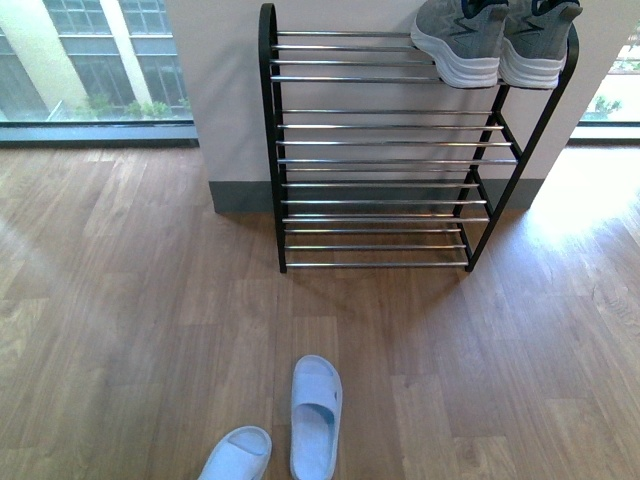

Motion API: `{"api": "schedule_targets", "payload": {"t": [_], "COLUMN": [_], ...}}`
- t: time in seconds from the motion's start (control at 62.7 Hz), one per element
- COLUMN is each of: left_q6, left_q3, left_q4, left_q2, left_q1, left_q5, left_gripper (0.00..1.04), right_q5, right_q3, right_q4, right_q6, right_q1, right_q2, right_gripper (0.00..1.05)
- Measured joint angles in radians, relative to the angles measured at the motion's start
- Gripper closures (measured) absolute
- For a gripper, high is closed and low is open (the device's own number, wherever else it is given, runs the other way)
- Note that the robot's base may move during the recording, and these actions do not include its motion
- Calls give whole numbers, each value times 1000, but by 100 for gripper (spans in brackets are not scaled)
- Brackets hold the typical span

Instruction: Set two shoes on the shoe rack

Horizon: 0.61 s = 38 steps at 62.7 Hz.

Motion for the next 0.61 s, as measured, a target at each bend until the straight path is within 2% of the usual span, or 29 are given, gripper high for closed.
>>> {"api": "schedule_targets", "payload": {"t": [0.606], "left_q6": [0], "left_q3": [0], "left_q4": [0], "left_q2": [0], "left_q1": [0], "left_q5": [2], "left_gripper": [9], "right_q5": [3], "right_q3": [0], "right_q4": [0], "right_q6": [0], "right_q1": [0], "right_q2": [0], "right_gripper": [9]}}
